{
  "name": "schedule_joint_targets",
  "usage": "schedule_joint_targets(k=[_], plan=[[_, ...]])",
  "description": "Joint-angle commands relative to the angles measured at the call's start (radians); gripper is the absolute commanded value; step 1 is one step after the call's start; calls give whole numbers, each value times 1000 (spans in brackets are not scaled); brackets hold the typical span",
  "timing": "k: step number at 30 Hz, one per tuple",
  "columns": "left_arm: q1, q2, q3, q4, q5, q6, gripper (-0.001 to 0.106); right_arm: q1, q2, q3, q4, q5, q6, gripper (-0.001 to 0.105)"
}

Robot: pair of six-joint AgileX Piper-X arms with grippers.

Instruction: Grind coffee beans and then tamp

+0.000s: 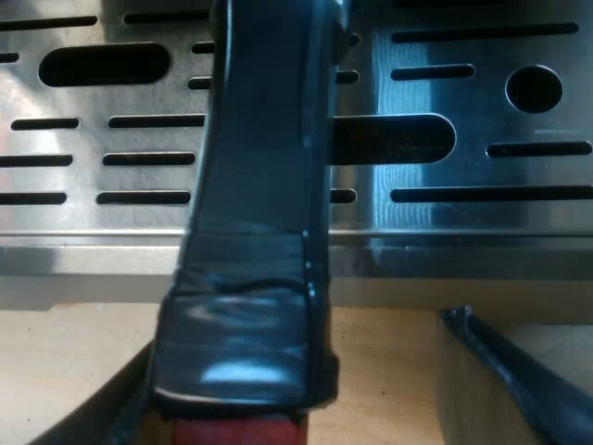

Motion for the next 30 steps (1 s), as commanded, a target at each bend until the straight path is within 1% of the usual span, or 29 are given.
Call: schedule_joint_targets(k=[1,3,5,7,8,9,10,12,14,16,18,30], plan=[[-4,-1,-3,-11,7,1,60,-6,-2,-8,1,-3,-1,56],[-4,-1,-3,-11,7,1,60,-6,-2,-8,1,-3,-1,52],[-4,-1,-3,-11,7,1,60,-6,-2,-8,1,-3,-1,45],[-4,-1,-3,-11,7,1,60,-6,-2,-8,4,-3,-1,35],[-4,-1,-3,-11,7,1,60,-6,-2,-8,6,-3,-1,33],[-4,-1,-3,-11,7,1,60,-6,-2,-8,9,-7,-1,28],[-4,-1,-3,-11,7,1,60,-6,-2,-8,12,-9,-1,26],[-4,-1,-3,-11,7,1,60,-6,-2,-8,27,-10,-1,17],[-4,-1,-3,-11,7,1,60,-6,-2,-8,31,-10,-1,12],[-4,-1,-3,-11,7,1,60,-4,-2,-8,31,-10,-1,4],[-4,-1,-3,-11,7,1,60,-4,-2,-8,31,-10,-1,0],[-4,-1,-3,-11,7,1,60,-4,-2,-8,28,-10,-1,0]])
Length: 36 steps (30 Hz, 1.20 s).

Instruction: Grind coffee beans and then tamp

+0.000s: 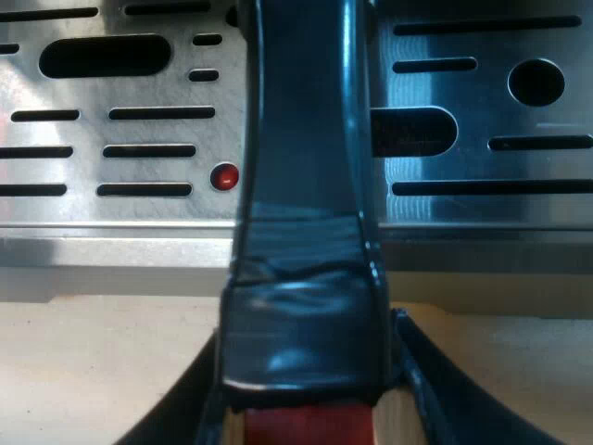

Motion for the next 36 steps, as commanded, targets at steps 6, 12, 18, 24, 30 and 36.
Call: schedule_joint_targets(k=[6,12,18,24,30,36], plan=[[-4,-1,-3,-11,7,1,60,27,-23,-8,67,13,-1,0],[-4,-1,-3,-11,7,1,60,46,-29,-8,102,33,-1,0],[-4,-1,-3,-11,7,1,60,65,-29,-8,106,35,1,0],[-4,-1,-3,-11,7,1,60,66,-29,-8,119,41,22,0],[-4,-1,0,-11,7,1,60,66,-29,-8,123,41,27,0],[-4,-1,0,-11,7,1,60,68,-29,-8,129,41,27,0]])
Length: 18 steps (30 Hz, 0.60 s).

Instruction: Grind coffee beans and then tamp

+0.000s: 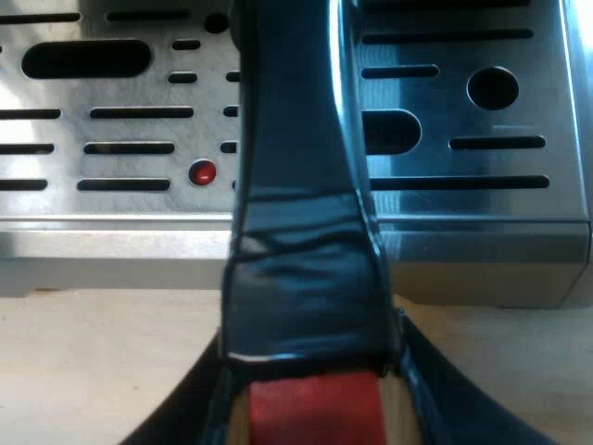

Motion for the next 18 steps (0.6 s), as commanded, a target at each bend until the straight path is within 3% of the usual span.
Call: schedule_joint_targets(k=[1,18], plan=[[-4,-1,-1,-11,7,1,60,14,-8,-2,55,-28,-5,0],[-4,-1,-1,-11,7,1,60,95,-20,29,41,33,65,0]])
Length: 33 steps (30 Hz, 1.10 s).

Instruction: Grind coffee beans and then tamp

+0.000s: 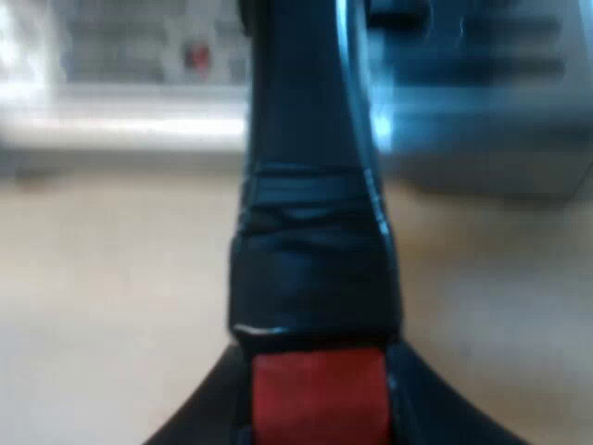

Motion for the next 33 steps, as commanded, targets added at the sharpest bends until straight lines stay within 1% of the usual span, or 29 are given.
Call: schedule_joint_targets(k=[1,4,6,10,13,16,18,23,31,33], plan=[[-4,-1,-1,-11,7,1,60,20,-14,-9,-15,44,5,0],[-4,-1,-1,-11,7,1,60,29,-14,-9,-20,54,11,0],[-4,-1,-1,-11,7,1,60,42,-14,-9,-20,70,23,0],[-4,-1,-1,-11,7,1,60,74,-14,-9,-18,119,26,0],[-4,-1,-1,-11,7,1,60,95,-14,-9,-15,130,32,0],[-4,-1,-1,-11,7,1,60,114,-14,-9,-8,150,55,0],[-4,-1,-1,-11,7,1,60,126,-14,-9,8,153,90,0],[-4,-1,-1,-11,7,1,60,164,-14,-9,12,187,90,0],[-4,-1,-1,-11,7,-1,60,200,-22,-9,24,187,90,0],[-4,-1,-1,-11,7,-1,60,207,-38,-9,37,201,90,0]])
